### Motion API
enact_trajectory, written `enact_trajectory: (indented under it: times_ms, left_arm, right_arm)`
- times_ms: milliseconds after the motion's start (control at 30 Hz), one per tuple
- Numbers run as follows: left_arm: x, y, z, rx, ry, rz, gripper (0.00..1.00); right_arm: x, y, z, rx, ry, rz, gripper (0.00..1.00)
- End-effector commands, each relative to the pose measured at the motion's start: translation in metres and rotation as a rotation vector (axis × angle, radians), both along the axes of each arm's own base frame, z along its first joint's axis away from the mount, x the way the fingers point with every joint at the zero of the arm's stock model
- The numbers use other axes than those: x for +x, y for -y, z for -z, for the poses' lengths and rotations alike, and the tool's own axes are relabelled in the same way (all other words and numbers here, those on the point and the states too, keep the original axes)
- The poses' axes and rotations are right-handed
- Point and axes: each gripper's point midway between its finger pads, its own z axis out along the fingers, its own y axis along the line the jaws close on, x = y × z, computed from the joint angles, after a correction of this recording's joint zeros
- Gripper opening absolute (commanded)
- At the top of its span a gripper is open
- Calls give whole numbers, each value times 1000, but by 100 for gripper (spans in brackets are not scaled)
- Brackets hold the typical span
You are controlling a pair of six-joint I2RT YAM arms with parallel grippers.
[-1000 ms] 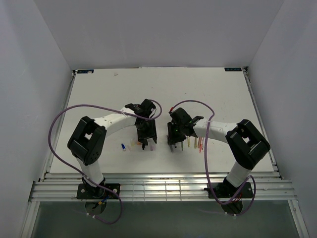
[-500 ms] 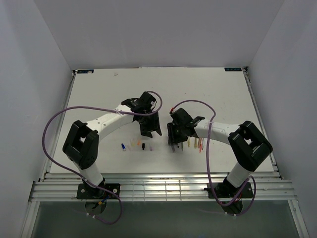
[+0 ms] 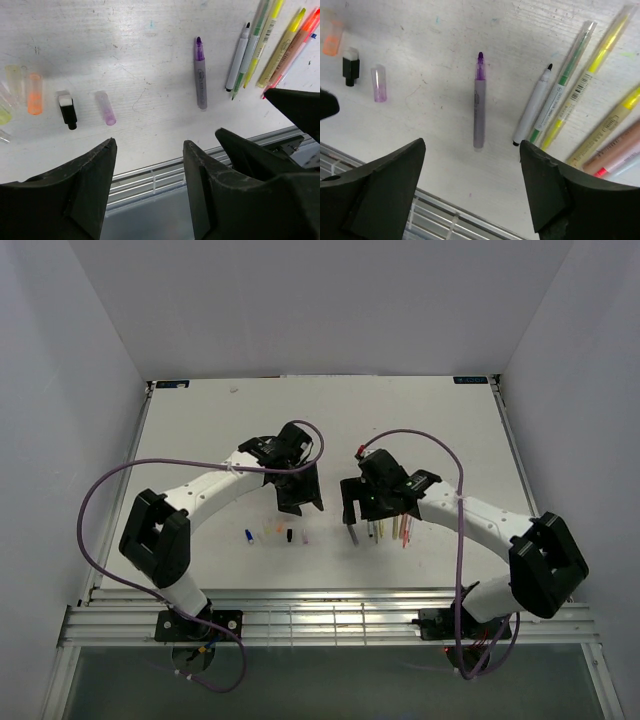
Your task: Open the pen caps
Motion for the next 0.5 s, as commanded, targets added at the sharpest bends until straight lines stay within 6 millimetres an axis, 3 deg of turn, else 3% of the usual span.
enact_trajectory:
  times_ms: [0, 167, 367, 467]
  left_arm:
    - [9, 2, -32, -41, 102, 4, 66]
    - [8, 5, -42, -86, 139, -1, 71]
    - [-4, 9, -35, -164, 110, -27, 75]
    - [-9, 14, -36, -239, 124, -26, 92]
  right_arm:
    - [-4, 16, -23, -25, 41, 20, 90]
    - [-18, 36, -42, -18, 74, 55, 90]
    - [-53, 57, -35, -16, -4, 50, 90]
    - [-73, 54, -33, 97, -23, 8, 90]
